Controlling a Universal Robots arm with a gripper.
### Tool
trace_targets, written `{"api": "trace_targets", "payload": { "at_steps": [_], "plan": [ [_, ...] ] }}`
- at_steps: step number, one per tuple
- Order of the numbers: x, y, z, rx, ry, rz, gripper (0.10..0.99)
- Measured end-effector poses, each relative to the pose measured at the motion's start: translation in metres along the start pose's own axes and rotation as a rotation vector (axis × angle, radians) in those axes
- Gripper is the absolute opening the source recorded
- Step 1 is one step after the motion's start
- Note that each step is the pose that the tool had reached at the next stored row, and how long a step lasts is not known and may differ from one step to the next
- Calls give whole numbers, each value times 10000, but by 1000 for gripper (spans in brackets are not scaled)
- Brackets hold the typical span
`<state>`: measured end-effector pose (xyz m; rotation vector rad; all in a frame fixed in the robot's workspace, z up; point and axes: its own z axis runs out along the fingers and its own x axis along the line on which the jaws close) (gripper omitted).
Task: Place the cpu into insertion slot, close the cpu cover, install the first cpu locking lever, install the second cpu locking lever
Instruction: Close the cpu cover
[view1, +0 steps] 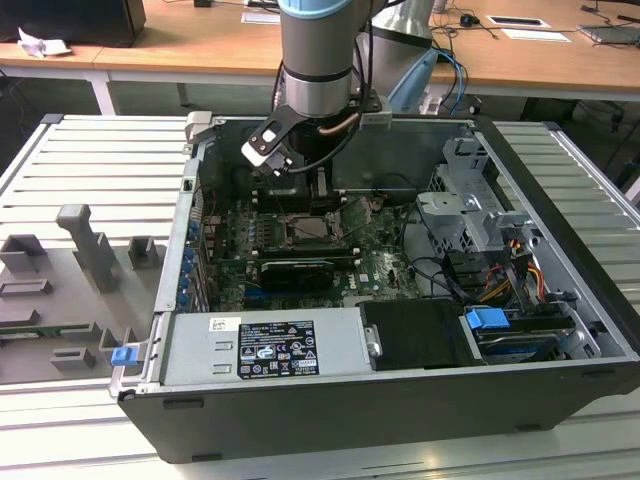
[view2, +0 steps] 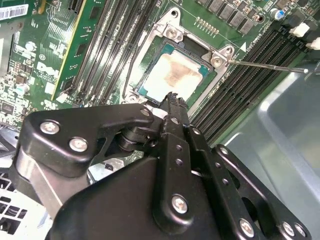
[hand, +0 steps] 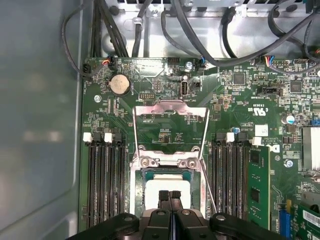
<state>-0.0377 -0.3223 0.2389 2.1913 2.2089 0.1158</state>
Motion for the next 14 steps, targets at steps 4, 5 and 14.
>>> {"api": "trace_targets", "payload": {
  "at_steps": [4, 5, 14],
  "plan": [
    [0, 31, -15, 2, -2, 0, 106],
    [0, 31, -23, 1, -1, 0, 106],
    [7, 71, -193, 0, -1, 1, 106]
  ]
}}
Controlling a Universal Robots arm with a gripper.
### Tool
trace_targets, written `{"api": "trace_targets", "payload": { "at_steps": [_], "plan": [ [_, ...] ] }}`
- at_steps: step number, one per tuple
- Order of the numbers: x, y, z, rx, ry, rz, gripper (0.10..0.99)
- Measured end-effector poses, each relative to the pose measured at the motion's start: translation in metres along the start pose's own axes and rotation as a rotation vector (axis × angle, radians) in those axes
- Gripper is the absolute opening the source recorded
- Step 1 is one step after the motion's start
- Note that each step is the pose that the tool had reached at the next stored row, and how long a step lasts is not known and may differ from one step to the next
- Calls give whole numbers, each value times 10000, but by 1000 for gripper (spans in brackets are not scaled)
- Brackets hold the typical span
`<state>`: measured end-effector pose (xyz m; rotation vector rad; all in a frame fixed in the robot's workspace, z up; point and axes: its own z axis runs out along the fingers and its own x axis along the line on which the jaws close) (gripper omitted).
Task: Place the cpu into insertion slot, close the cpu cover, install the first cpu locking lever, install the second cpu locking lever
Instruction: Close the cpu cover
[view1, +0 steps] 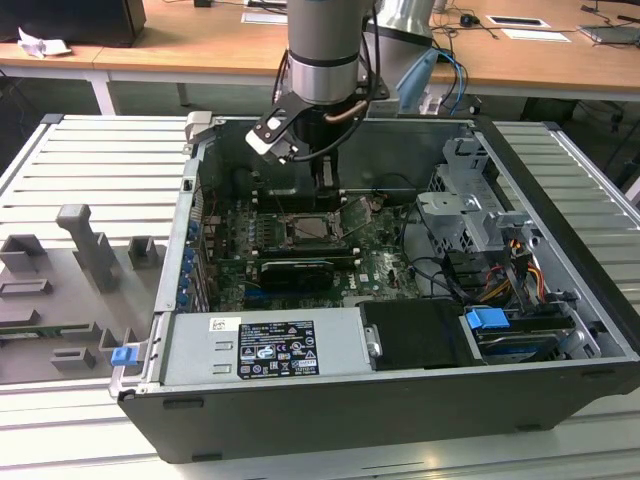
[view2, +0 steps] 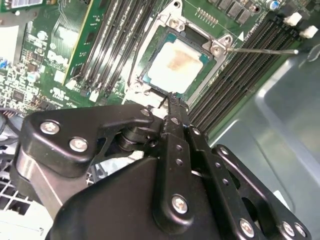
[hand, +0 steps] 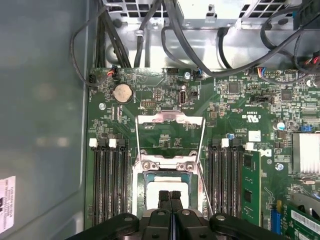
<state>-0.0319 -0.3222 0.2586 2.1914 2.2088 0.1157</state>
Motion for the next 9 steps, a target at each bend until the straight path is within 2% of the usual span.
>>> {"api": "trace_targets", "payload": {
  "at_steps": [2, 3, 6, 9],
  "plan": [
    [3, 11, -82, 1, 1, -3, 106],
    [4, 40, -94, -1, 3, 0, 106],
    [2, 137, -89, 0, 1, 0, 106],
    [2, 199, -85, 0, 0, -1, 106]
  ]
}}
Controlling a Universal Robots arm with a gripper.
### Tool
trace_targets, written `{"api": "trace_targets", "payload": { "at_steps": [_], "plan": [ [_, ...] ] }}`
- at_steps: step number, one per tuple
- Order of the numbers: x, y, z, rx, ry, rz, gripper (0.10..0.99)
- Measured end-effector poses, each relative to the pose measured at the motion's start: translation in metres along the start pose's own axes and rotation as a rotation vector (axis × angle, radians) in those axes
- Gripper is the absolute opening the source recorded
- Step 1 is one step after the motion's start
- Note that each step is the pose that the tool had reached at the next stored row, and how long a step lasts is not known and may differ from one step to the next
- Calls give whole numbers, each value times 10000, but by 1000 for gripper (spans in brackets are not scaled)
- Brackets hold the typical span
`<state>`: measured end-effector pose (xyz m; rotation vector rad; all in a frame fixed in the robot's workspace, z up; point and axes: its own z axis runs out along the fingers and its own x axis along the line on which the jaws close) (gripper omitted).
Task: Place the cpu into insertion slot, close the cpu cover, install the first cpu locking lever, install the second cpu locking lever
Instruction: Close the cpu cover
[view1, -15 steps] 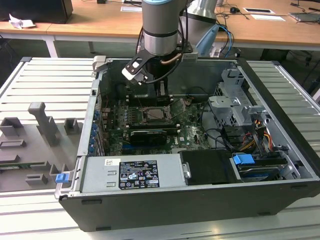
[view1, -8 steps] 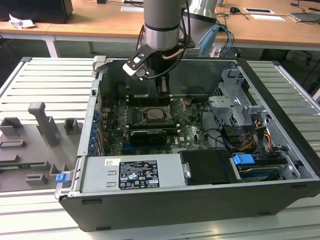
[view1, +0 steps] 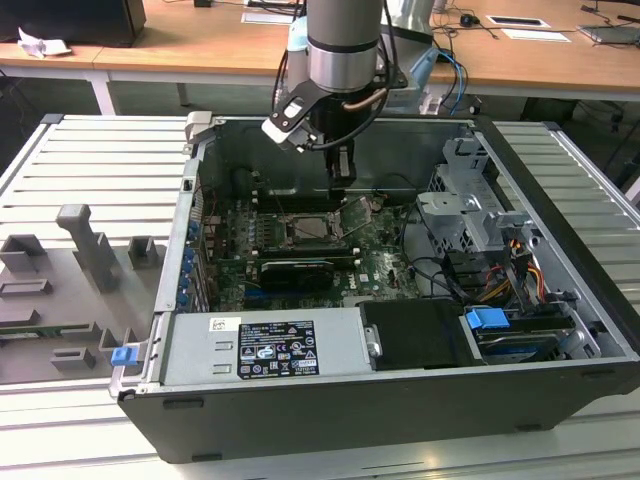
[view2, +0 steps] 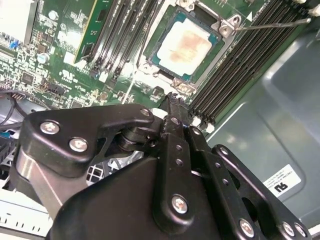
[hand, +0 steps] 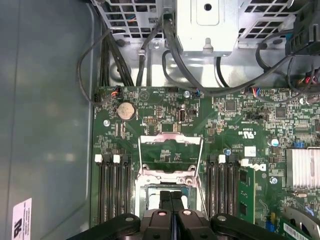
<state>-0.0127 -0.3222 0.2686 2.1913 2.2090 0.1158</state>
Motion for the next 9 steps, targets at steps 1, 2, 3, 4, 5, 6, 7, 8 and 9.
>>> {"api": "trace_targets", "payload": {
  "at_steps": [1, 2, 3, 4, 5, 6, 7, 8, 9],
  "plan": [
    [0, 15, 1, 0, 0, 0, 106],
    [0, 24, 2, 0, 0, 0, 106],
    [0, 33, 2, 0, 0, 0, 106],
    [0, 37, 3, 0, 0, 0, 106],
    [0, 41, 3, 1, 0, 0, 106],
    [0, 48, 4, 0, 1, 0, 106],
    [0, 52, 4, 0, 0, 0, 106],
    [0, 55, 4, 0, 0, 0, 106],
    [-1, 57, 4, 0, 0, 0, 106]
  ]
}}
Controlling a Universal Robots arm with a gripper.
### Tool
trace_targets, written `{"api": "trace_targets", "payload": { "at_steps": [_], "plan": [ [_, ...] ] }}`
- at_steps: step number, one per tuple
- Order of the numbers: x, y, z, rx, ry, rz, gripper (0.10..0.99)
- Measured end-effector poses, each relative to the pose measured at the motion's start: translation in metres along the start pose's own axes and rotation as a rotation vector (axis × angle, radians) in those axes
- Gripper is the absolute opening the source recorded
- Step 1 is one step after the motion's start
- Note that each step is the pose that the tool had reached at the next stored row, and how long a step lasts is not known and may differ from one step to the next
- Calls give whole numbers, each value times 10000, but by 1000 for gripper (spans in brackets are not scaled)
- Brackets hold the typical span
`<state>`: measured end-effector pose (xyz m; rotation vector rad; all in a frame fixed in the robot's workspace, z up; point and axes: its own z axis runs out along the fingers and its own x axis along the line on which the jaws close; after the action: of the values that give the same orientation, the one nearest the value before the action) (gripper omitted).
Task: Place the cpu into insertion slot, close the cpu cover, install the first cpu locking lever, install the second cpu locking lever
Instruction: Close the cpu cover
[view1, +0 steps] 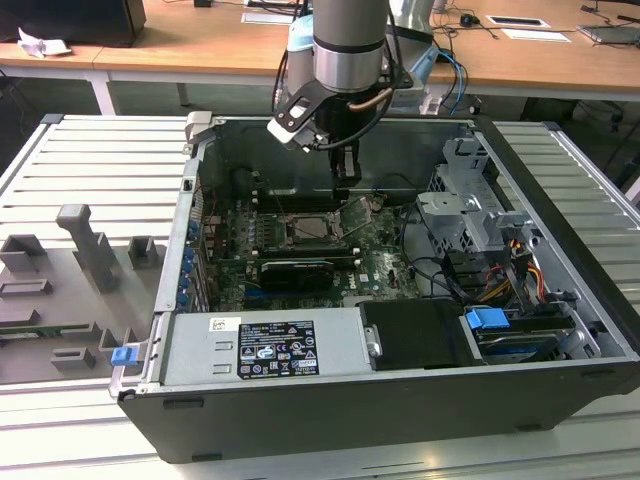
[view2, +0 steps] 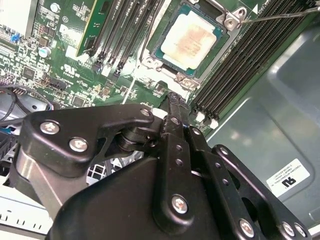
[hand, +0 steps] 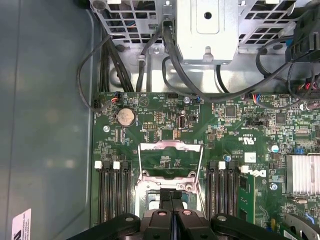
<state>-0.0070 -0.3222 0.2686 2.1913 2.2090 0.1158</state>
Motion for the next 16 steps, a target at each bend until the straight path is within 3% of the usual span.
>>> {"api": "trace_targets", "payload": {
  "at_steps": [16],
  "plan": [
    [-1, 74, 5, 0, 0, 1, 106]
  ]
}}
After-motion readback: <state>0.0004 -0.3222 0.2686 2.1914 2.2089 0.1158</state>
